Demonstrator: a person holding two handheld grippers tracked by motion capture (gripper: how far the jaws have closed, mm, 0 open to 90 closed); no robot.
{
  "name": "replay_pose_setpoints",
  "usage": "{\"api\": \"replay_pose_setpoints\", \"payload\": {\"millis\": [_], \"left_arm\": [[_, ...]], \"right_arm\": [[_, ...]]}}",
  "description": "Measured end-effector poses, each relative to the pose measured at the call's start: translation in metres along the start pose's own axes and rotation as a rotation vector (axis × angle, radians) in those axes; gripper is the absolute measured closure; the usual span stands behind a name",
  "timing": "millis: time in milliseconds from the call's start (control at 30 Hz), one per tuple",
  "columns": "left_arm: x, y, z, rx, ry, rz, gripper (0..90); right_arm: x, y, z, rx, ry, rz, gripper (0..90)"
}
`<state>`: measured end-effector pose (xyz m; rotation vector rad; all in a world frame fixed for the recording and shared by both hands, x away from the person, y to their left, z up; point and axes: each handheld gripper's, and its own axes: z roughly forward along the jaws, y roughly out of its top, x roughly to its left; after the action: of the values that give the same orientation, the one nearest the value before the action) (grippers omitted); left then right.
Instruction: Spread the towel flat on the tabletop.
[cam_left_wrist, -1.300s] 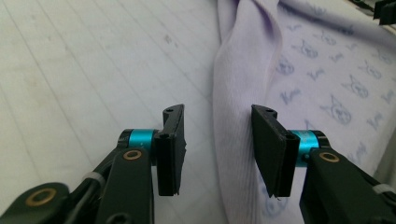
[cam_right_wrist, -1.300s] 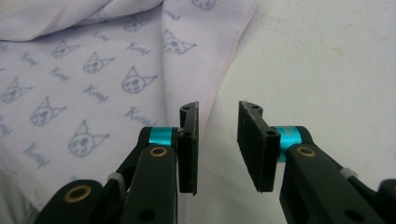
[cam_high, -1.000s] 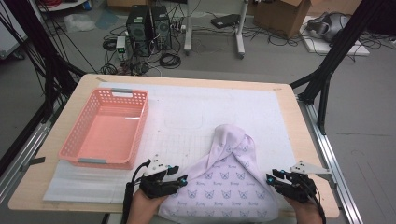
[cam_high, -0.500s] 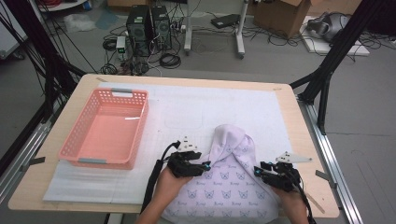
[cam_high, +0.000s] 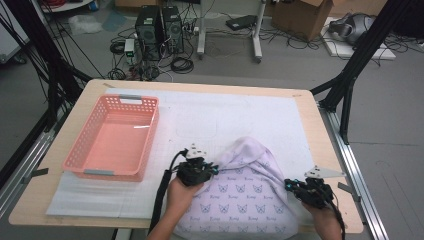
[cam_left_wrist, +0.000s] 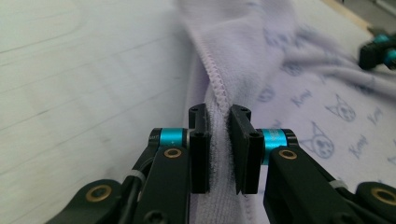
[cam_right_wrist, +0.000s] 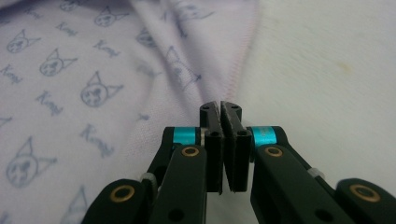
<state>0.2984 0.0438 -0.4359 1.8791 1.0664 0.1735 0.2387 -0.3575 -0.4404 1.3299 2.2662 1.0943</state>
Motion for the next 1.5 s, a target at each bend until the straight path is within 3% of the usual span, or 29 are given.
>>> {"api": "replay_pose_setpoints", "payload": {"millis": [67,200,267,300,367,467,533,667,767,867,933,1000,1033,1067,1100,1300,1433,1500], "left_arm": [[0.010,-0.003,-0.008,-0.003,0.025,-0.016,78.7],[0.021,-0.009,-0.019,0.000,0.074,-0.034,79.6],[0.027,-0.015,-0.024,0.009,0.081,-0.044,79.4],[0.028,-0.018,-0.025,0.014,0.078,-0.043,78.7],[0.030,-0.024,-0.025,0.027,0.066,-0.032,72.2],[0.031,-0.024,-0.028,-0.007,0.054,-0.026,56.5],[0.032,-0.021,-0.029,-0.031,0.036,-0.026,50.4],[0.030,-0.013,-0.027,-0.044,0.001,-0.009,48.6],[0.026,-0.007,-0.022,-0.049,-0.006,-0.012,49.7],[0.022,-0.006,-0.010,0.008,0.001,0.023,56.5],[0.020,-0.007,-0.007,0.032,0.046,0.045,73.3],[0.021,-0.007,-0.009,0.019,0.042,0.030,78.9],[0.021,-0.008,-0.012,0.019,0.048,0.035,79.3],[0.021,-0.010,-0.015,0.017,0.053,0.040,79.7],[0.022,-0.012,-0.019,0.007,0.051,0.030,79.9],[0.035,-0.032,-0.044,-0.010,0.069,-0.023,80.6],[0.035,-0.039,-0.053,-0.002,0.066,-0.017,80.7],[0.034,-0.039,-0.053,0.001,0.048,-0.027,78.6]], "right_arm": [[-0.004,-0.004,-0.009,0.001,0.010,0.025,88.5],[-0.001,-0.008,-0.019,0.037,-0.006,-0.005,90.0],[0.002,-0.012,-0.022,0.095,-0.064,-0.047,90.0],[0.001,-0.016,-0.025,0.105,-0.062,-0.037,90.0],[-0.002,-0.020,-0.032,0.080,-0.055,-0.020,89.5],[-0.005,-0.017,-0.037,0.010,-0.042,-0.007,83.6],[-0.003,-0.011,-0.033,-0.028,-0.034,-0.013,73.2],[0.003,0.005,-0.012,-0.081,0.010,-0.027,55.2],[0.007,0.020,0.007,-0.125,0.061,0.003,51.2],[0.014,0.035,0.029,-0.127,0.107,0.015,49.5],[0.019,0.041,0.045,-0.077,0.094,0.004,50.2],[0.021,0.043,0.060,-0.020,0.060,-0.018,56.2],[0.022,0.042,0.063,-0.019,0.043,-0.027,63.2],[0.021,0.042,0.062,-0.023,0.024,-0.039,76.4],[0.020,0.042,0.059,-0.016,0.045,-0.036,84.6],[0.014,0.034,0.038,0.027,-0.023,-0.064,86.6],[0.010,0.020,0.017,0.064,-0.051,-0.084,86.6],[0.009,0.013,0.008,0.055,-0.030,-0.076,86.5]]}}
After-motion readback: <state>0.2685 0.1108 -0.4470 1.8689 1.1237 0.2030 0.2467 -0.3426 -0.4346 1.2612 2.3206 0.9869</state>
